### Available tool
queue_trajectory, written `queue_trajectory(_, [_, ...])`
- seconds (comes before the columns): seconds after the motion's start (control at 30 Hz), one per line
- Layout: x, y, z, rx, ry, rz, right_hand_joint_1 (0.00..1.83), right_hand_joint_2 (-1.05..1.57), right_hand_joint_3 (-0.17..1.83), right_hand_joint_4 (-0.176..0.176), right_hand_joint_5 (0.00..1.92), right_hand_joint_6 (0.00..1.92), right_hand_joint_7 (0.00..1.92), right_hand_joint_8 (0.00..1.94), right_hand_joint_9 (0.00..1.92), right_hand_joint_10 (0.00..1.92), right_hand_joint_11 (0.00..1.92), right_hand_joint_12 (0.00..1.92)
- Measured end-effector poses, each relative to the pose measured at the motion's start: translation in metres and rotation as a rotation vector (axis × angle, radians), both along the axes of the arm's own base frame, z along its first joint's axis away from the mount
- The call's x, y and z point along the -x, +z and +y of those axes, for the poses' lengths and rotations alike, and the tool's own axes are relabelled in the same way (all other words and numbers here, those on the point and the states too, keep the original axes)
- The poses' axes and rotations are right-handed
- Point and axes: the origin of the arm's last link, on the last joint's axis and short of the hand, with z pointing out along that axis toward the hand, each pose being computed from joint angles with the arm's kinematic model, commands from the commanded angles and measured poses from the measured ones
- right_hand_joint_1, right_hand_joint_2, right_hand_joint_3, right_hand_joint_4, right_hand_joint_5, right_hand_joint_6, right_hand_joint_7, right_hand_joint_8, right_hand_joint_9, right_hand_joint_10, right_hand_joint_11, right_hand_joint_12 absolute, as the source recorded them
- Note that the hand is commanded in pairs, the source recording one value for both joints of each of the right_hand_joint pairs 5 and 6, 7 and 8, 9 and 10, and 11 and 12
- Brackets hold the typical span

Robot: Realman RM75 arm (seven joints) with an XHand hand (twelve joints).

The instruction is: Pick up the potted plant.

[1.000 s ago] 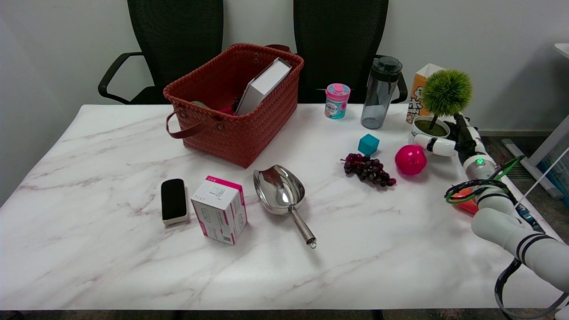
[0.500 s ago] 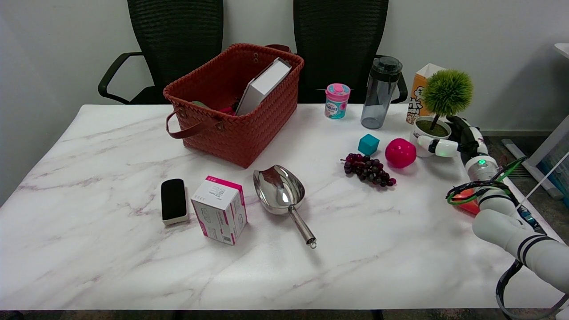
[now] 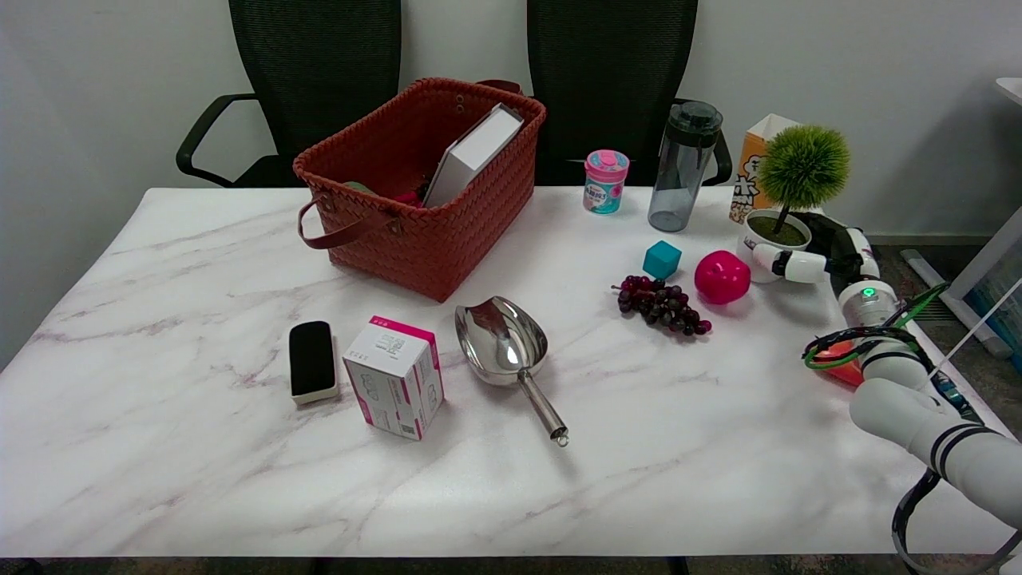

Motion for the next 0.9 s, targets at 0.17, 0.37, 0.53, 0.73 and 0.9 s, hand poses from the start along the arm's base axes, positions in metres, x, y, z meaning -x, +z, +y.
queue_trajectory(0.17, [-0.0005, 0.0003, 0.0007, 0.002, 0.004, 0.004, 1.22, 0.26, 0.81, 0.000, 0.56, 0.56, 0.58, 0.58, 0.58, 0.58, 0.40, 0.40])
queue_trajectory(0.37, [-0.0021, 0.0003, 0.0012, 0.004, 0.014, 0.011, 1.21, 0.33, 0.76, 0.000, 0.57, 0.57, 0.77, 0.77, 0.64, 0.64, 0.44, 0.44])
queue_trajectory(0.53, [-0.0037, 0.0002, 0.0016, 0.005, 0.024, 0.017, 1.19, 0.35, 0.74, 0.000, 0.67, 0.67, 0.84, 0.84, 0.68, 0.68, 0.46, 0.46])
queue_trajectory(0.73, [-0.0048, 0.0006, 0.0026, 0.008, 0.032, 0.022, 1.18, 0.38, 0.71, 0.000, 0.74, 0.74, 0.91, 0.91, 0.71, 0.71, 0.52, 0.52])
queue_trajectory(0.9, [-0.0045, 0.0007, 0.0037, 0.010, 0.034, 0.023, 1.18, 0.39, 0.70, 0.000, 0.74, 0.74, 0.93, 0.93, 0.74, 0.74, 0.54, 0.54])
